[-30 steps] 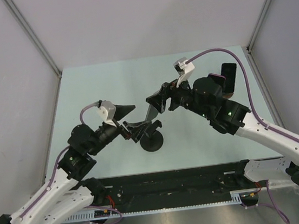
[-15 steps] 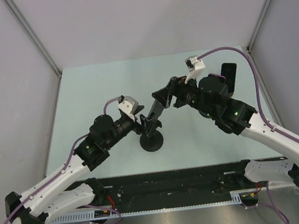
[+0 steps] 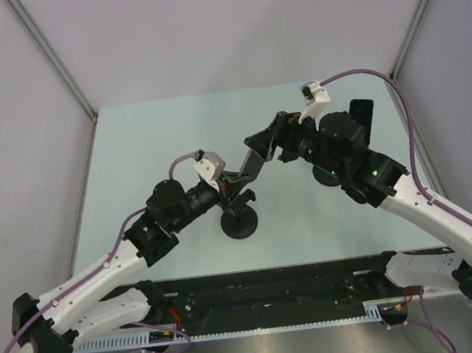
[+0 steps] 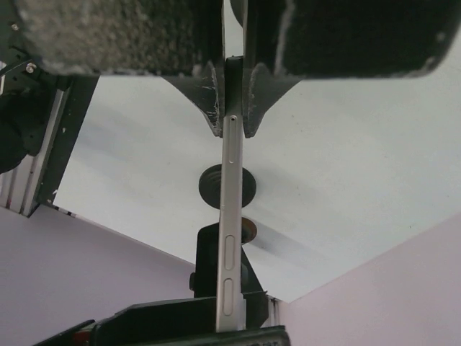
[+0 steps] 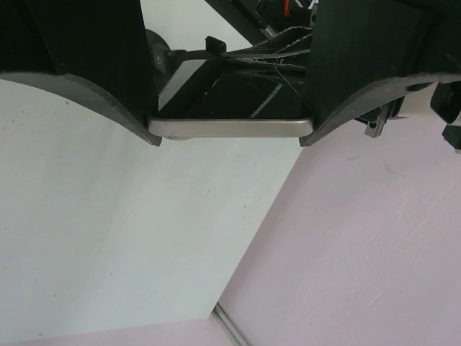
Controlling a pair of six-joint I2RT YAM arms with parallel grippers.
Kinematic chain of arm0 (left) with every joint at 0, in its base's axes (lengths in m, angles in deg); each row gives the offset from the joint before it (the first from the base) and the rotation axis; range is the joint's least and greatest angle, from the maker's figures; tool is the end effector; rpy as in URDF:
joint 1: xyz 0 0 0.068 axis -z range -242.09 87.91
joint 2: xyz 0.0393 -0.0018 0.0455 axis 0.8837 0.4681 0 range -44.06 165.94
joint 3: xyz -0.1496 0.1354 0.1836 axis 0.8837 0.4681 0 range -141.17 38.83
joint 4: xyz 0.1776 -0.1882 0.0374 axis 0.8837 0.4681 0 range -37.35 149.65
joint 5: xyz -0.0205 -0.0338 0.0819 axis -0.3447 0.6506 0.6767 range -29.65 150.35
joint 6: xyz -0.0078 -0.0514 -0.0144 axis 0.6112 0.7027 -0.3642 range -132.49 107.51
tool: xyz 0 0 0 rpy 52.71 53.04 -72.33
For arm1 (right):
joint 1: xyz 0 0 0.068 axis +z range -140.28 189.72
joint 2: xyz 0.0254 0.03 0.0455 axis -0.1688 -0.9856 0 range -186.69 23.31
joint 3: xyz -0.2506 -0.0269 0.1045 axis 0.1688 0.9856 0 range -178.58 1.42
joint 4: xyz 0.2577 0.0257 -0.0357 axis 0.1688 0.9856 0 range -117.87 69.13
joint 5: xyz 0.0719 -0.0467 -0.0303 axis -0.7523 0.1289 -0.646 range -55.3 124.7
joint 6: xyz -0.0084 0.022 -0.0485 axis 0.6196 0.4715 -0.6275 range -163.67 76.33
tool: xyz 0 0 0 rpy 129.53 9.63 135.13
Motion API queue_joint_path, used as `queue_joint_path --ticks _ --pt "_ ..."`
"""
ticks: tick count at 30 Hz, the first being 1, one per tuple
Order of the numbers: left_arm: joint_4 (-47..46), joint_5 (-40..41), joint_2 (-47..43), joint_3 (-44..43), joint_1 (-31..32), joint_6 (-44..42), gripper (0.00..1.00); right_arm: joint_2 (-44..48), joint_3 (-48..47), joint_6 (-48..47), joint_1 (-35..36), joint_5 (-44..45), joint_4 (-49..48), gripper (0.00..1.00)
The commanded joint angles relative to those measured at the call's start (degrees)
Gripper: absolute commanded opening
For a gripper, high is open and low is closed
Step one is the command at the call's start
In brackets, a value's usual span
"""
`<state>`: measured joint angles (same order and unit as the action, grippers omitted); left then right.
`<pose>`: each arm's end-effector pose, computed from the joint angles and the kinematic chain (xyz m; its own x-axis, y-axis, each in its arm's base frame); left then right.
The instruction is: Remove the phone from the phone stand
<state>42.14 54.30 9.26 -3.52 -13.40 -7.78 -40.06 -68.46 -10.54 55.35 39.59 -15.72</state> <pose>0.1449 -0.1705 0.3366 -0.0723 -0.0412 -0.9965 0.8132 0.5760 -0.0829 0.1750 0.1746 0.4262 -0.4144 0.3551 -0.8380 -0.5093 0.6726 0.5368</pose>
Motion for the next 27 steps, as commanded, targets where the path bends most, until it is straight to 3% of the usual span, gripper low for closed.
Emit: queue_joint_path --ticks 1,2,4,5,7,8,11,14,22,25,27 --pt "-3.7 0.3 0.3 -2.4 0.2 1.3 0.00 0.5 -2.7 2.4 -1.5 -3.3 -3.6 0.00" --pt "-3.9 1.0 0.3 -2.3 0.2 1.4 0.00 0.5 -2.7 2.4 -1.9 -3.7 -3.4 0.04" --pt "-4.2 2.4 0.1 -2.1 0.1 2.1 0.00 0.7 -2.6 2.3 -2.9 -4.0 -2.9 0.22" --pt "-4.2 3.7 -0.1 -2.0 -0.1 2.1 0.00 0.9 -2.5 2.0 -3.3 -4.1 -2.5 0.43" --pt "-4.2 4.3 -0.1 -1.9 -0.6 2.8 0.00 1.6 -2.4 0.9 -4.0 -4.1 -2.0 0.59" --pt "-4.2 4.5 -0.1 -1.9 -1.7 3.3 0.00 1.8 -2.4 0.5 -4.3 -3.7 -1.5 0.73" --pt "-4.2 2.7 -0.2 -1.9 -5.9 6.0 0.00 3.0 -2.3 -1.3 -5.2 -2.7 0.2 0.90" --pt "-4.2 0.3 -0.2 -2.0 -11.9 9.3 0.01 4.2 -2.0 -3.4 -5.9 -0.9 2.3 1.00" --pt "-3.7 -6.1 4.9 -3.4 -26.4 16.5 0.00 8.4 -0.4 -7.7 -7.3 4.2 6.5 1.00" --pt "-3.6 -9.4 14.1 -5.3 -33.9 20.5 0.01 9.8 0.9 -9.0 -8.0 5.1 7.7 1.00" --pt "-3.6 -10.0 18.7 -7.0 -35.5 21.0 0.00 11.0 2.0 -9.7 -8.4 5.1 8.3 1.00"
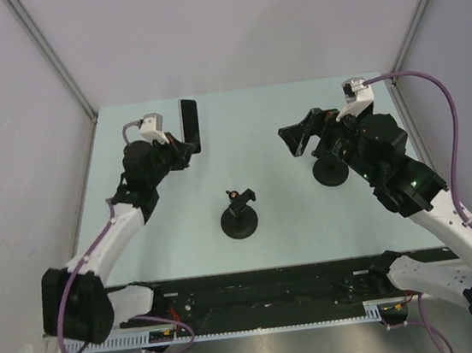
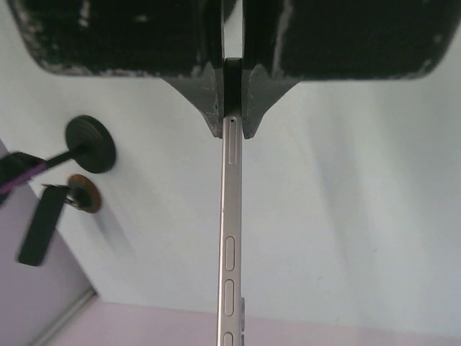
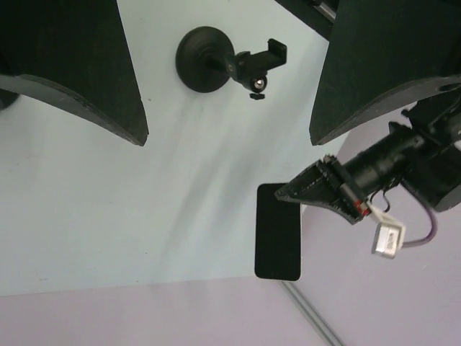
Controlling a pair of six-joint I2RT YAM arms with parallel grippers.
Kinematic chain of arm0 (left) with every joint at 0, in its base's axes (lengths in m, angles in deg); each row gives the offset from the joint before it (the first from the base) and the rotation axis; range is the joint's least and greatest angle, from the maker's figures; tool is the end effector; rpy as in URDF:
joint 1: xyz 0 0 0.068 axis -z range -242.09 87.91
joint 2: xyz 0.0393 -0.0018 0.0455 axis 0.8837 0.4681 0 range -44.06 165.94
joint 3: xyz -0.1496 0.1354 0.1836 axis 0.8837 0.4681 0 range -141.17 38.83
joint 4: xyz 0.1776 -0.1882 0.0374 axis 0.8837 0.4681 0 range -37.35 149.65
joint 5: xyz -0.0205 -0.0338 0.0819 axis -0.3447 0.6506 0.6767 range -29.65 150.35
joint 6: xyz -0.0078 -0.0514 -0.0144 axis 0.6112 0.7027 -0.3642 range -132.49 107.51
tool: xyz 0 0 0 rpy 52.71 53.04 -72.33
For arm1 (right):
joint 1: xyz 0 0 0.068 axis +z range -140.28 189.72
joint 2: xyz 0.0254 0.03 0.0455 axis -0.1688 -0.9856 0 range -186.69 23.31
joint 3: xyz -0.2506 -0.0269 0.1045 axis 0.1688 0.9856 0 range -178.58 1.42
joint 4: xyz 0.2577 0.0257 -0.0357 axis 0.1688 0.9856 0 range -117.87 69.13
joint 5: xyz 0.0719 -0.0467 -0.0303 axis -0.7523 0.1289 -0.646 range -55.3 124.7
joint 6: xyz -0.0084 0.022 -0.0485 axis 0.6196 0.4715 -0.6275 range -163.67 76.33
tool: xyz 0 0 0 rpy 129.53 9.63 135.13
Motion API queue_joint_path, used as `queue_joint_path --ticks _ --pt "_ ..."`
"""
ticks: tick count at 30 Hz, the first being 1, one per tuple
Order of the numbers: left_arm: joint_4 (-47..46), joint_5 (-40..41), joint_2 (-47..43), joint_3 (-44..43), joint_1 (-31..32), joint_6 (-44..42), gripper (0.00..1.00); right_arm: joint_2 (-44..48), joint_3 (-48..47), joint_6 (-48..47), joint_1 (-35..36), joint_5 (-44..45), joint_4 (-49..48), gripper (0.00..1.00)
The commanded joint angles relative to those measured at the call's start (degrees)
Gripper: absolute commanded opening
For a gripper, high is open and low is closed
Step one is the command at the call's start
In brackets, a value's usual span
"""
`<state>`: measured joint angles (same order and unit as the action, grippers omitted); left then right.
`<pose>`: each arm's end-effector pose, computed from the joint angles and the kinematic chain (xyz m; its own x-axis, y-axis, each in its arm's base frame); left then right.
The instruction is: Remove the phone from the phone stand
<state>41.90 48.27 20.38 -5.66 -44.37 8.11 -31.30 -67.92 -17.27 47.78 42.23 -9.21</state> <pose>0.2495 -0.0875 0.3070 -0.3166 -0.2599 -0.9123 0.4090 0.8303 -0.3785 0.1586 0.1183 0.4416 -0.2743 0.3450 -0.8976 -0.4313 0.7901 0.4355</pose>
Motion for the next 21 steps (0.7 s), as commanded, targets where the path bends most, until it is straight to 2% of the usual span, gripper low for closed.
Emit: queue_joint_path --ticks 1,13,21 --pt "-3.4 -4.6 12.1 -7.1 -5.7 5.2 0.00 2.7 1.8 -3.3 -1.0 2.6 2.0 1.00" --pt "-2.3 -17.9 46.2 -28.7 -15.3 12.3 0.00 6.4 5.4 -7.2 -2.8 2.0 5.9 1.00" --pt "1.2 -23.0 58.6 -39.2 -17.4 16.2 0.00 6.8 7.2 -7.0 -3.3 2.0 6.3 1.00"
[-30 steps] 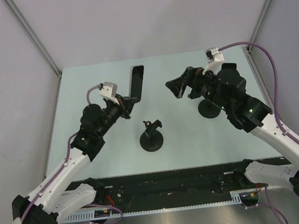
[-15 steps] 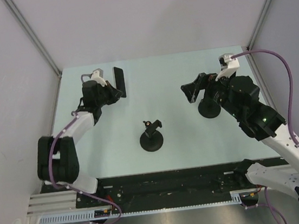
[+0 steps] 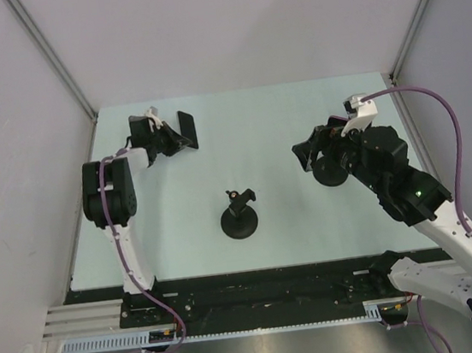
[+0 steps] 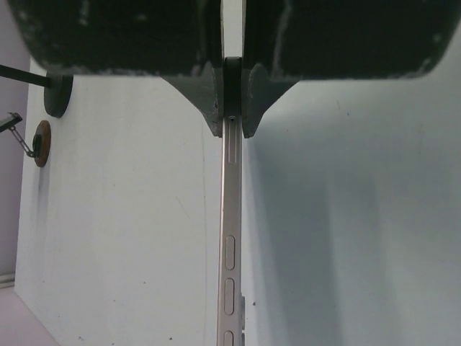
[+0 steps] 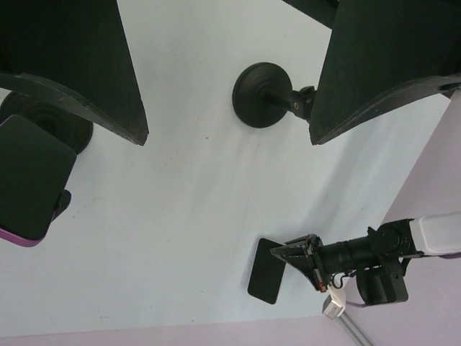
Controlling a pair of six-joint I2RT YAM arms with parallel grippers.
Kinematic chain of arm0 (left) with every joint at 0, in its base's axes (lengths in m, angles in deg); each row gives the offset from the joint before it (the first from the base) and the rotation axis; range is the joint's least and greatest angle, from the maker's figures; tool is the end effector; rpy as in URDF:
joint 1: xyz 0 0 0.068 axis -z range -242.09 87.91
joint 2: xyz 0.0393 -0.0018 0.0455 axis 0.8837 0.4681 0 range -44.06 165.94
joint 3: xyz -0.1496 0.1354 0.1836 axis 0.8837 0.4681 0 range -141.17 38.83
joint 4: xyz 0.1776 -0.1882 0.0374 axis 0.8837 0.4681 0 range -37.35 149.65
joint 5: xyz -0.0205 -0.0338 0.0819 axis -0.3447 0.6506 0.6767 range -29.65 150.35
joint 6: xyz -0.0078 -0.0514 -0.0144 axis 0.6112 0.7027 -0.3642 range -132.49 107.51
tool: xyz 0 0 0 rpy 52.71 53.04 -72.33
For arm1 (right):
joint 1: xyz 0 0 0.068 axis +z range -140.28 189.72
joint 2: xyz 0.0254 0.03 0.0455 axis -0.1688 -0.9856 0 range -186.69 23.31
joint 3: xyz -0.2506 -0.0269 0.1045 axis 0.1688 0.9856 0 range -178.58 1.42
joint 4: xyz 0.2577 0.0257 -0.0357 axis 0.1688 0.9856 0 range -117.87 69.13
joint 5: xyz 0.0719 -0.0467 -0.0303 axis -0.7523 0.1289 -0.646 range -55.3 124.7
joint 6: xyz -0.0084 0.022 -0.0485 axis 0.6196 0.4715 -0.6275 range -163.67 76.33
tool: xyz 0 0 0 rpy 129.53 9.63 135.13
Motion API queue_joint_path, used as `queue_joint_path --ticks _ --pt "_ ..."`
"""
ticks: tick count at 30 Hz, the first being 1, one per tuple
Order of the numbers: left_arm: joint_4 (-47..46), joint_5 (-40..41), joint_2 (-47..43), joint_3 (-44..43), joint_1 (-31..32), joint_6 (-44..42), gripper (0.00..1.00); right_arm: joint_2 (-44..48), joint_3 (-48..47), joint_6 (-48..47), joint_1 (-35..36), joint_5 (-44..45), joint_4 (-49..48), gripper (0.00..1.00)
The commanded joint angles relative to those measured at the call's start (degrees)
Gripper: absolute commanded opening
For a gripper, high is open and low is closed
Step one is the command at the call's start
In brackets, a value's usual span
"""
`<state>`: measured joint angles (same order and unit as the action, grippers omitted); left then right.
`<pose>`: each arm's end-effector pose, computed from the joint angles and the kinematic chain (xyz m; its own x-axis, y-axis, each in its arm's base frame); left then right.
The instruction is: Remove the phone from the phone stand
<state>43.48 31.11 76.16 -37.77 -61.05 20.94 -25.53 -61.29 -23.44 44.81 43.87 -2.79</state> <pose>0.4579 -0.0257 0.1565 -0.7027 -0.4680 -0.5359 0.0376 0.7278 -0.6847 0.1479 0.0970 0.4081 -0.3012 0.2055 -0.9311 -0.3576 0.8809 0.3101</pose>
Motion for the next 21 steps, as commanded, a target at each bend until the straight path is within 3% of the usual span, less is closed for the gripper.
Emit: queue_joint_path --ticks 1,13,15,18,21 --pt "0.1 -7.1 4.9 -8.0 -0.9 4.0 0.00 1.0 0.8 -0.7 -0.5 0.4 -0.2 1.00" --pt "5.2 -14.7 14.2 -15.0 -5.7 10.0 0.01 0.4 2.7 1.0 -0.6 0.7 0.3 1.00" --pt "5.3 -15.0 13.9 -14.5 -6.1 10.2 0.11 0.4 2.9 1.0 -0.6 0.4 0.3 1.00" --pt "5.5 -14.2 12.6 -13.1 -6.9 9.8 0.54 0.1 3.0 1.2 -0.6 0.2 0.1 1.00" --pt "5.7 -12.7 10.8 -11.7 -7.6 9.5 0.73 0.1 3.1 1.3 -0.6 0.0 -0.3 1.00"
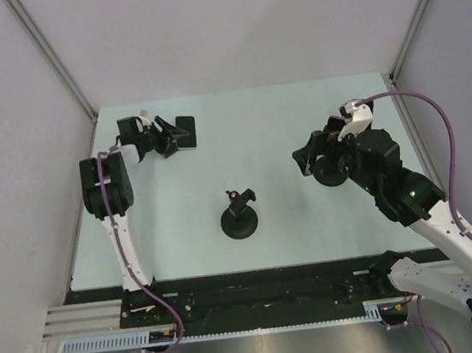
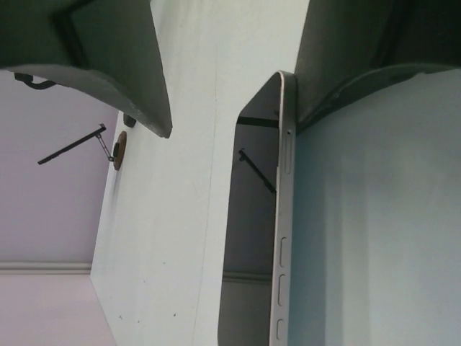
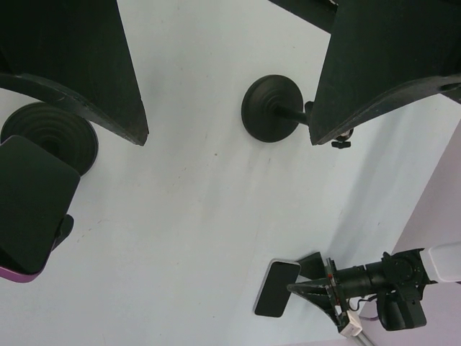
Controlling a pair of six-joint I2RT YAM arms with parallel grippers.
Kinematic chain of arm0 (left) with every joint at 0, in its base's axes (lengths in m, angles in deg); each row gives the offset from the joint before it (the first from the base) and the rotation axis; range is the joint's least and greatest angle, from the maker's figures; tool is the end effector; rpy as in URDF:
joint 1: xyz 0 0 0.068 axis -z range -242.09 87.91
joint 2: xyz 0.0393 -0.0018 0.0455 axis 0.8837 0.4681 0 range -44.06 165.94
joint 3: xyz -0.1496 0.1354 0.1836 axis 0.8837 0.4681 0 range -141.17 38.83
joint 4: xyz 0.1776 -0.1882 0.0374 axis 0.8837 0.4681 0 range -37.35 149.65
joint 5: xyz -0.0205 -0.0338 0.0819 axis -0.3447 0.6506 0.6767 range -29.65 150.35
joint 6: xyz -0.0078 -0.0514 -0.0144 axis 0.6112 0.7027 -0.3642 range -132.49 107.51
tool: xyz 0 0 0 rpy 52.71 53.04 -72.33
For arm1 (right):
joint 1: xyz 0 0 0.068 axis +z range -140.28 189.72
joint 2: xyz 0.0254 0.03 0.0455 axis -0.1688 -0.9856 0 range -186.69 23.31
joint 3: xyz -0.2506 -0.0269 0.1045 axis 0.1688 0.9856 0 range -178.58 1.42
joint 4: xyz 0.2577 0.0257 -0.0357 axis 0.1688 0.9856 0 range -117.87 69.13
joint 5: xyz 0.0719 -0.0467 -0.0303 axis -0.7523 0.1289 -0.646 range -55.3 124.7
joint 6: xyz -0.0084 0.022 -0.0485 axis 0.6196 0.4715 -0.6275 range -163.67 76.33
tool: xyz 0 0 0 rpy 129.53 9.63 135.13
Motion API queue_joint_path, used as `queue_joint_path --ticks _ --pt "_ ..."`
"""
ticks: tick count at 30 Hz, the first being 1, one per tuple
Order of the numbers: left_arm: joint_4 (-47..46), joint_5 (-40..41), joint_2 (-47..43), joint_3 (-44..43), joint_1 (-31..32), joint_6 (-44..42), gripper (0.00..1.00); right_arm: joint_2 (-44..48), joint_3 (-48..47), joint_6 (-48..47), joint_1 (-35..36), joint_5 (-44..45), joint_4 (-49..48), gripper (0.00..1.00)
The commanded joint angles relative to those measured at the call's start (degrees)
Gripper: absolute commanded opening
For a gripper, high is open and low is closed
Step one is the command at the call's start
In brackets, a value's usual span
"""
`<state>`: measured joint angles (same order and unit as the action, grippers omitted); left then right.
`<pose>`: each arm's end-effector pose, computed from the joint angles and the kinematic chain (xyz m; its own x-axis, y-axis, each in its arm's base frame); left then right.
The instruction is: Remove the phone from the phone stand
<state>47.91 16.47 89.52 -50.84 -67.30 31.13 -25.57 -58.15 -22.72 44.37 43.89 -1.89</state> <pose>0.4976 0.0206 0.1150 -0.7794 -0.5703 -0.2592 -0.0941 0.5156 -0.8517 0.1524 0.0984 0.3880 -0.3579 0.1816 -0.9159 -0.3283 0.8938 0.3055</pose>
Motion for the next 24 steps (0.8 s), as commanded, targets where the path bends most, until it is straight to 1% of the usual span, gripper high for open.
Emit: queue_joint_path --ticks 1,2,3,5,6,8,13,16,17,19,20,22,24 --pt "1.6 2.4 -3.1 1.9 -1.6 -1.0 0.77 0.2 0.0 0.7 -0.3 -0.1 -1.1 1.00" --pt "1.7 2.9 -3.7 2.4 -1.8 -1.2 0.80 0.3 0.1 0.7 -0.2 -0.2 -1.2 1.00" --pt "1.9 4.4 -4.9 3.6 -2.2 -1.5 0.86 0.4 0.1 0.7 -0.3 -0.3 -1.1 1.00" --pt "3.0 6.1 -6.5 4.8 -2.3 -3.2 0.91 0.5 0.2 0.8 -0.2 -0.4 -1.2 1.00" --pt "3.7 7.0 -7.9 5.5 -2.3 -4.0 0.96 0.5 0.2 0.8 -0.2 -0.3 -1.1 1.00" --pt "6.7 10.5 -10.2 6.5 -2.3 -6.4 1.00 0.7 0.3 0.9 -0.2 -0.4 -0.9 1.00" --pt "10.2 18.5 -15.7 10.6 -2.0 -10.6 1.00 1.2 0.9 0.8 -0.2 -0.1 -0.8 1.00" --pt "11.4 22.9 -21.6 14.9 -1.0 -12.8 1.00 1.3 1.3 0.7 -0.2 0.5 -0.6 1.00" --pt "11.6 23.5 -25.1 17.1 -0.2 -13.2 1.00 1.3 1.3 0.6 -0.2 0.7 -0.7 1.00" --pt "12.5 24.5 -28.9 19.3 1.4 -15.0 1.00 1.2 1.5 0.2 -0.1 0.8 -0.9 1.00" --pt "13.0 25.5 -32.6 21.2 3.6 -15.7 1.00 1.2 1.6 0.0 -0.1 0.8 -1.2 1.00" --pt "15.0 26.7 -36.3 22.7 6.3 -18.8 1.00 0.7 1.7 -0.5 -0.2 0.7 -1.5 1.00" --pt "17.4 27.7 -41.1 24.6 9.5 -20.1 1.00 0.3 1.7 -0.8 -0.2 0.3 -2.0 1.00"
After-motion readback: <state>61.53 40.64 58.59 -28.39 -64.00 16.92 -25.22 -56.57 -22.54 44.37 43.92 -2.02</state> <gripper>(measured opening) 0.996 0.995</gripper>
